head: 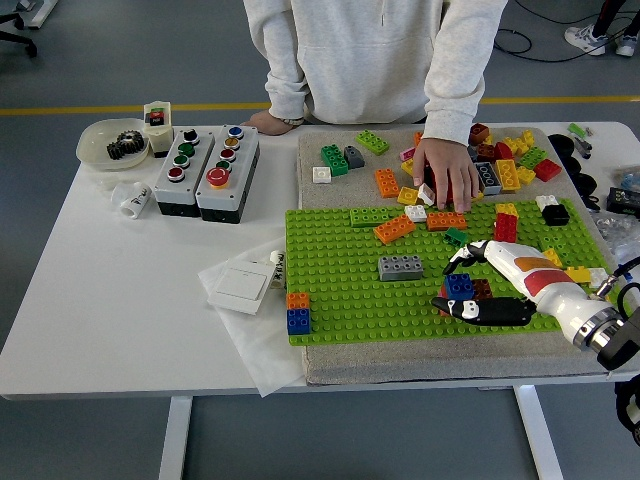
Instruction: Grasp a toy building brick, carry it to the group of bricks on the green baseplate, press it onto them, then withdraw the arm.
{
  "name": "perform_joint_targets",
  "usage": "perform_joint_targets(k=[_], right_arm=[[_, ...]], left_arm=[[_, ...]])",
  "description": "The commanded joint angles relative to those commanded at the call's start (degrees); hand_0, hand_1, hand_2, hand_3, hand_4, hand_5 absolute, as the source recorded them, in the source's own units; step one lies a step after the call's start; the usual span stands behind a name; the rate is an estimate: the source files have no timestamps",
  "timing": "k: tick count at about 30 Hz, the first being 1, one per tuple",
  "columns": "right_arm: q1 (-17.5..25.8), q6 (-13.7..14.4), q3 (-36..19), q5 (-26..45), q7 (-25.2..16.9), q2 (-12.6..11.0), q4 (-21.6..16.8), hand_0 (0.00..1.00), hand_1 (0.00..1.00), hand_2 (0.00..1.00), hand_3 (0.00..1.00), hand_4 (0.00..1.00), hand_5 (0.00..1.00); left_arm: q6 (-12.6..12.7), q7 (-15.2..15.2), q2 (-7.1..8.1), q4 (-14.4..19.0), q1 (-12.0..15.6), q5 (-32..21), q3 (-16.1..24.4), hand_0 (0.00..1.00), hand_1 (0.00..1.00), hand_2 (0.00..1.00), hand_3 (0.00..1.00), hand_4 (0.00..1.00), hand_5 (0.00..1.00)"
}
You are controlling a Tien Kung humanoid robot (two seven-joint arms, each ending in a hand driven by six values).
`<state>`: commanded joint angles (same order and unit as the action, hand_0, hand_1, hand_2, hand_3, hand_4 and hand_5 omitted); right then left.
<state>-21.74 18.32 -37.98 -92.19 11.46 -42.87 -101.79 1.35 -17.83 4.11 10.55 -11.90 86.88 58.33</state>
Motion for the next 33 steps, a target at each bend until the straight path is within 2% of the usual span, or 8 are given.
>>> perform_joint_targets(k=[3, 6, 14, 17, 20, 23, 24, 33], right_arm=[[1.04, 2.20, -2.38, -0.05, -0.28, 1.14, 0.78, 0.709, 0.671, 0.714, 0.578, 0.892, 0.648], [1.87, 6.89, -4.67, 1.80, -1.39, 2.54, 1.91, 0.740, 0.698, 0.733, 0.596, 0.893, 0.647], [3.26, 18.66, -8.22, 15.05, -10.01, 6.93, 4.47, 0.772, 0.727, 0.766, 0.651, 0.898, 0.646], [3.62, 18.66, -9.45, 19.40, -12.63, 8.23, 5.25, 0.772, 0.727, 0.766, 0.651, 0.898, 0.646], [3.91, 18.66, -11.23, 21.26, -14.15, 10.00, 6.83, 0.794, 0.755, 0.799, 0.721, 0.906, 0.638], [3.96, 18.66, -13.41, 23.77, -15.16, 13.04, 9.50, 0.794, 0.755, 0.799, 0.721, 0.906, 0.638], [3.94, 18.66, -13.78, 25.36, -16.34, 14.00, 10.39, 0.819, 0.778, 0.829, 0.837, 0.935, 0.631], [6.05, 18.66, -15.36, 44.20, -31.20, 17.31, 13.51, 0.809, 0.760, 0.817, 0.811, 0.946, 0.639]], left_arm=[[0.02, 0.07, 0.01, -0.02, 0.01, 0.09, 0.05, 0.772, 0.751, 0.784, 0.588, 0.618, 0.620], [0.05, 0.10, 0.01, -0.05, 0.05, 0.35, 0.29, 0.771, 0.751, 0.785, 0.588, 0.619, 0.620], [0.22, 0.24, -0.28, -0.16, 0.34, 1.22, 0.94, 0.771, 0.750, 0.786, 0.588, 0.618, 0.620], [0.24, 0.32, -0.42, -0.21, 0.48, 2.02, 1.40, 0.771, 0.750, 0.786, 0.588, 0.618, 0.620], [0.16, 0.44, -0.59, -0.23, 0.87, 3.23, 2.16, 0.769, 0.751, 0.795, 0.591, 0.618, 0.617], [0.23, 0.56, -0.70, -0.24, 1.33, 3.79, 3.03, 0.769, 0.751, 0.795, 0.591, 0.618, 0.617], [0.18, 0.56, -0.75, -0.24, 1.44, 4.00, 3.21, 0.772, 0.758, 0.805, 0.593, 0.619, 0.617], [-0.93, 0.18, -0.84, -0.24, 2.14, 5.79, 4.28, 0.776, 0.759, 0.808, 0.593, 0.619, 0.617]])
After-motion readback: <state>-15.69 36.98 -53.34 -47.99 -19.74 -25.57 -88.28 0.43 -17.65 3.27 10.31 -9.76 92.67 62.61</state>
